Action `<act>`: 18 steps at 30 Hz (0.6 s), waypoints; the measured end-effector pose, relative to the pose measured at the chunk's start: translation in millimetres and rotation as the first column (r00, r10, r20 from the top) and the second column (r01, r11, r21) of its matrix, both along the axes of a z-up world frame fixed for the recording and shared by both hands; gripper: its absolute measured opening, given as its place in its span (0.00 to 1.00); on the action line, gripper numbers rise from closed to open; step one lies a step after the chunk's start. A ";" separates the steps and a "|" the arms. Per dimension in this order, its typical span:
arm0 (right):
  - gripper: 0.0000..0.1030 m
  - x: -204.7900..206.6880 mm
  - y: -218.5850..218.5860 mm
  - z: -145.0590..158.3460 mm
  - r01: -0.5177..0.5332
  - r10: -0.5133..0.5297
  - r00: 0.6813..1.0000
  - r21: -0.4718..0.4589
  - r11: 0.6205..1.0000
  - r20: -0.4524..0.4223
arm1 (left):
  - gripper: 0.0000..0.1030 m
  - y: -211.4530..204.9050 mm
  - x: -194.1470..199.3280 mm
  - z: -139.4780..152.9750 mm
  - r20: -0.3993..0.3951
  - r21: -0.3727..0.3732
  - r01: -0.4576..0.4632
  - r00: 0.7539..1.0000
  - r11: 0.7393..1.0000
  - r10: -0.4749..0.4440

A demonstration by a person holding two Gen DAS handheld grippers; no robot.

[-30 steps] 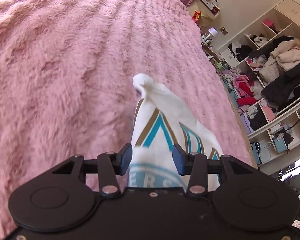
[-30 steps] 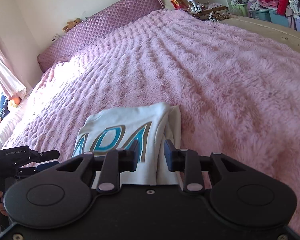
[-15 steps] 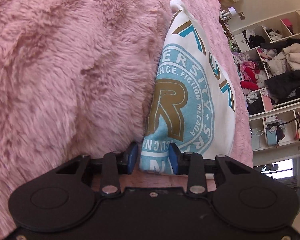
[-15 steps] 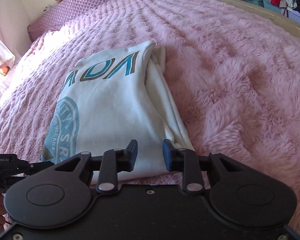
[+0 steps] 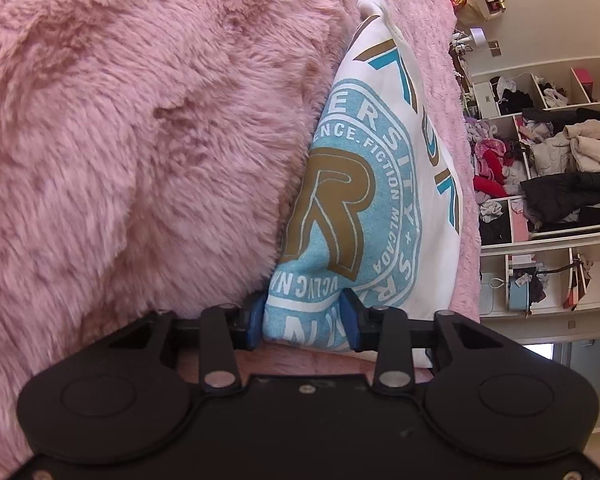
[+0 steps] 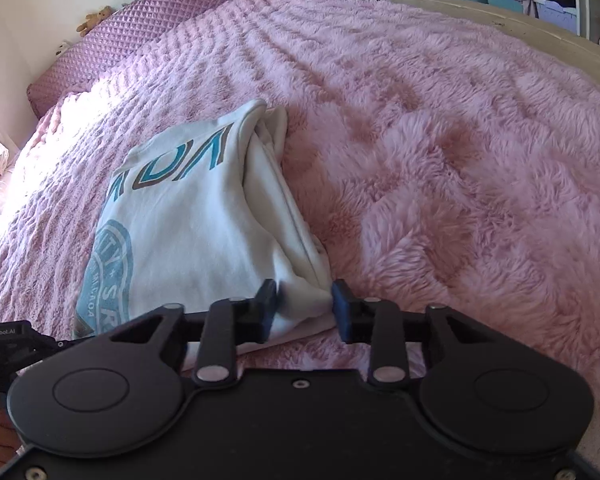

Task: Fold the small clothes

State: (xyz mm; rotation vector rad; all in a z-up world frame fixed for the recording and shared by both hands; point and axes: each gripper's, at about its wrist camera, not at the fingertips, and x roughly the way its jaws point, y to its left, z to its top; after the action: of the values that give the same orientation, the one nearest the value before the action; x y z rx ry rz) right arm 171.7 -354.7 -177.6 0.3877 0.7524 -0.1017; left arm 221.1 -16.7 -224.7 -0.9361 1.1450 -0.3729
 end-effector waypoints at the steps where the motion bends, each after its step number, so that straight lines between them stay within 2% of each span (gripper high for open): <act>1: 0.17 -4.6 -1.6 3.0 -0.001 0.001 1.000 0.012 1.000 0.026 | 0.17 0.3 -1.2 5.9 0.022 0.005 0.002 1.000 1.000 -0.002; 3: 0.15 -13.3 -2.2 11.7 -0.005 0.003 0.998 0.020 1.000 0.069 | 0.16 1.6 -5.0 17.1 0.073 0.011 0.008 0.997 1.000 -0.009; 5: 0.14 -16.1 -0.1 11.6 -0.009 0.009 0.998 0.004 1.000 0.054 | 0.16 3.3 -7.4 18.6 0.093 0.020 0.018 0.995 1.000 -0.020; 9: 0.14 -5.2 -2.6 -12.0 -0.009 0.008 0.999 -0.011 1.000 -0.048 | 0.24 4.4 -3.2 -4.1 0.056 0.072 0.048 0.997 0.996 -0.052; 11: 0.18 -5.4 -2.5 -9.5 0.001 -0.002 0.999 -0.020 1.000 -0.049 | 0.27 8.8 -3.1 -7.0 0.029 0.028 0.032 0.999 0.999 -0.033; 13: 0.22 -10.1 -1.8 3.7 0.019 -0.020 1.000 -0.035 0.999 -0.010 | 0.25 14.2 -5.8 1.3 0.017 0.011 0.023 1.000 1.000 -0.023; 14: 0.27 -12.0 -0.7 11.4 0.026 -0.025 1.000 -0.049 0.998 0.015 | 0.30 17.5 -8.8 10.5 0.031 0.021 0.024 0.999 0.999 -0.025; 16: 0.27 -9.8 3.6 28.5 0.000 0.006 0.997 -0.074 0.997 0.079 | 0.37 21.4 -12.9 32.4 0.097 0.064 0.048 0.994 0.997 -0.054; 18: 0.27 -2.5 10.9 40.4 -0.042 0.052 0.991 -0.087 0.995 0.126 | 0.37 21.8 -15.7 56.9 0.182 0.102 0.037 0.982 0.994 -0.055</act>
State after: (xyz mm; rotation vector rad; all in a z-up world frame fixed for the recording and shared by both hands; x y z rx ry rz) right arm 169.2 -343.8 -137.1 0.2934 0.6274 -0.0632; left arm 205.4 5.1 -167.8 -0.7733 1.0070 -0.4285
